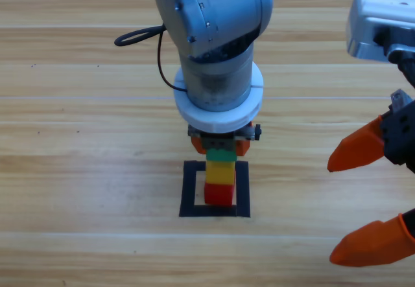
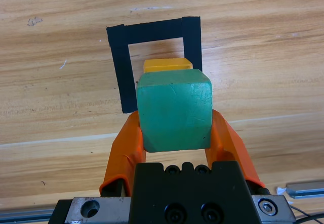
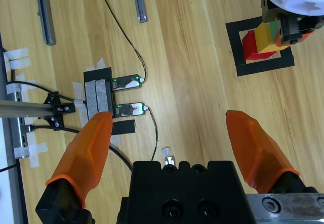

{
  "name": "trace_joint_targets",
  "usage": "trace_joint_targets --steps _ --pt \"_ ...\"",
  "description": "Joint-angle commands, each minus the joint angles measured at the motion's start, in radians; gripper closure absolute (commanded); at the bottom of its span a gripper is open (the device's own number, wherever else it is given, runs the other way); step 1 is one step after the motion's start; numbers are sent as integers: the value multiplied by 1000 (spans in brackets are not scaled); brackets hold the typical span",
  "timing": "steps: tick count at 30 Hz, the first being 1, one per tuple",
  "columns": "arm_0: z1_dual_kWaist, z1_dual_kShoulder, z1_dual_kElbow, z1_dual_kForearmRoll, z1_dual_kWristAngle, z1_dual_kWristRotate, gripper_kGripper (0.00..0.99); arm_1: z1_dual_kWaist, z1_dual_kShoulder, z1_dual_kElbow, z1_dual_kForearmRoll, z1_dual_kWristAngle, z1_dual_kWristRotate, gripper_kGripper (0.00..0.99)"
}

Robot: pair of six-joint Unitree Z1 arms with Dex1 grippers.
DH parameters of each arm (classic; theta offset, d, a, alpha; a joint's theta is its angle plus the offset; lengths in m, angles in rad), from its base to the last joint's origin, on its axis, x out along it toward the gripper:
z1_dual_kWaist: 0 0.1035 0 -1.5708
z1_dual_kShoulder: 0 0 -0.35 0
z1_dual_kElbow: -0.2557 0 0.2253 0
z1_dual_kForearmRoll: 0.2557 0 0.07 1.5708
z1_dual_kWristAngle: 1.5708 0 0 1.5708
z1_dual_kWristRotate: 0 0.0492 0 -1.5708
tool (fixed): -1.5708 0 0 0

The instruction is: Stack the blocks in the rectangular block: red at the bottom, yellow in the middle, green on top

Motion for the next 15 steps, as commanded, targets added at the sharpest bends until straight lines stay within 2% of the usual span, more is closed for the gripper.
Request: trace_joint_targets --steps 1,15 --pt "-23 54 8 -6 -9 7 947 31 -21 34 -17 6 -3 1" --pt "-23 66 16 -6 -10 -1 949 31 -23 34 -17 6 -3 1"
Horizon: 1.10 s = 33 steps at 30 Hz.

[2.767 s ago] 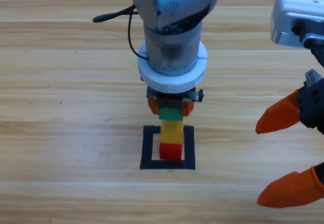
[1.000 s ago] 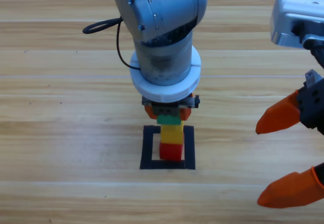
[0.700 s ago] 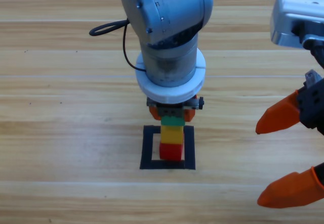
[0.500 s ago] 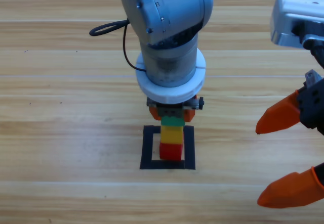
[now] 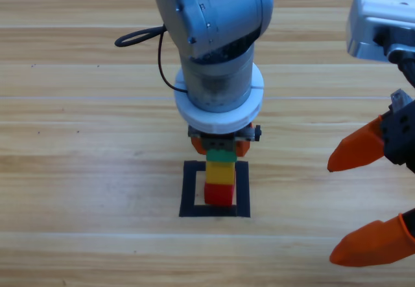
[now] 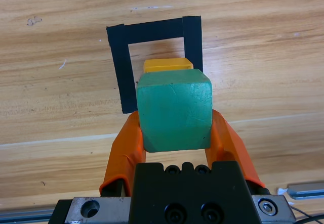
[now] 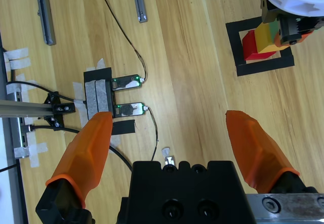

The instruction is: Stack the blocks in the rectangular block: red at the bottom, yellow in the middle, green on top

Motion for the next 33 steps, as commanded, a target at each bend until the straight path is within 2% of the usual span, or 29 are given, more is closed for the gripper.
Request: trace_joint_targets --steps 1,11,13,14,15,16,17,19,20,27,33 --pt "-23 63 17 -6 -10 -2 947 31 -23 34 -17 5 -3 1" --pt "-23 61 22 -6 -10 -1 947 31 -24 34 -17 5 -3 1" --pt "-21 53 27 -6 -10 2 893 31 -24 34 -17 5 -3 1" --pt "-20 52 28 -6 -10 4 815 31 -24 34 -17 5 -3 1" --pt "-20 47 28 -6 -10 4 603 31 -24 34 -17 5 -3 1" --pt "-20 41 28 -6 -9 4 340 31 -24 34 -17 5 -3 1" --pt "-20 37 30 -6 -9 6 172 31 -23 34 -17 5 -3 1" --pt "-18 14 40 -8 -3 9 27 31 -20 34 -18 2 -3 1" --pt "-18 6 36 -6 -1 10 2 31 -17 34 -18 2 -3 1" --pt "-20 -3 -3 28 3 12 0 31 0 31 -26 -10 -3 1" --pt "-23 -31 -282 213 62 21 0 31 8 36 -28 -25 -3 1"
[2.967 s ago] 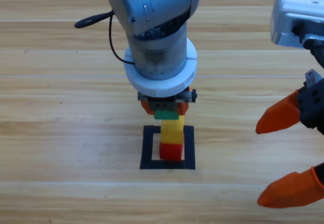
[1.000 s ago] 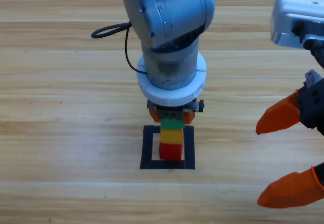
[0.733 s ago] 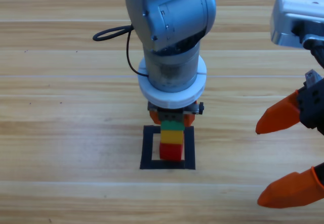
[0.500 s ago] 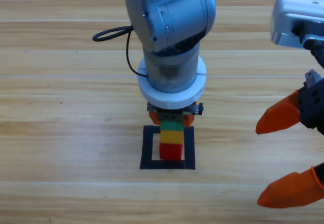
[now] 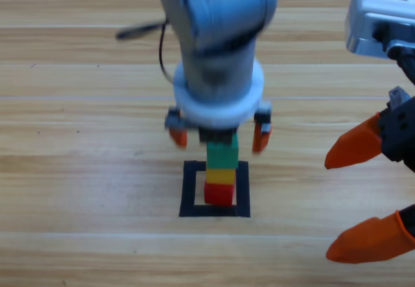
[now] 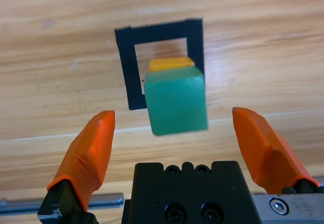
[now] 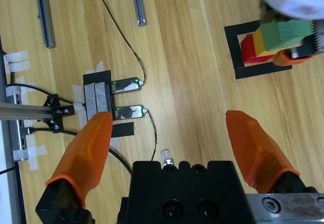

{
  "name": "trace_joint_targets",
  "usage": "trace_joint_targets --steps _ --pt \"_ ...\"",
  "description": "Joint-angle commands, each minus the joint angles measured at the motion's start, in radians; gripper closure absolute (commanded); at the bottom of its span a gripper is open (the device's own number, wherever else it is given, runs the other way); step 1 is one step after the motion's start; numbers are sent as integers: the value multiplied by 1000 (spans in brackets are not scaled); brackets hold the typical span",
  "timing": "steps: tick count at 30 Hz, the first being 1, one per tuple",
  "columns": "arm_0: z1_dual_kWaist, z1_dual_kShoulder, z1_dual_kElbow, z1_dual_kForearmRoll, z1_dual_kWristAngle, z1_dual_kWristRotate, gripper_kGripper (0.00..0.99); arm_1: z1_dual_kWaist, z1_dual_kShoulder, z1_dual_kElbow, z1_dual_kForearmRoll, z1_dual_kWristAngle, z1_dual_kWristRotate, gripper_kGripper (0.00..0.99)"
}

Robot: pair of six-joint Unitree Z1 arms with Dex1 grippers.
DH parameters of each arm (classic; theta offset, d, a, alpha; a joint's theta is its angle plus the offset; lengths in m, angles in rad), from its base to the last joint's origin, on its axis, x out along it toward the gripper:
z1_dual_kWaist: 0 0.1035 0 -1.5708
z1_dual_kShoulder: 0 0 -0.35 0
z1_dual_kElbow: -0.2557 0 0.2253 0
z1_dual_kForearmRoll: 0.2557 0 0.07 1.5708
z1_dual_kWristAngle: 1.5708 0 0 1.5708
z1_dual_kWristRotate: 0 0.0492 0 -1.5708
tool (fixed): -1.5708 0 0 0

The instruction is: Stack the blocks in the rectangular block: red at the bottom, yellow in the middle, green on top

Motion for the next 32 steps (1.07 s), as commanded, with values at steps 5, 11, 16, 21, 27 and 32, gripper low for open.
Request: trace_joint_targets --steps 5,11,16,21,27,32 --pt "-98 -241 -121 163 159 -42 0 31 9 40 -17 -35 -3 1" --pt "-264 -514 279 134 326 -194 0 31 12 43 -25 -44 -3 1" --pt "-469 -582 497 123 445 -286 0 31 12 45 -25 -47 -3 1" --pt "-578 -632 696 8 488 -275 0 31 12 45 -26 -50 -3 1" --pt "-598 -665 793 -10 484 -311 0 31 17 43 -28 -58 -2 1" --pt "-600 -668 805 -10 481 -335 0 31 20 43 -28 -64 0 1"
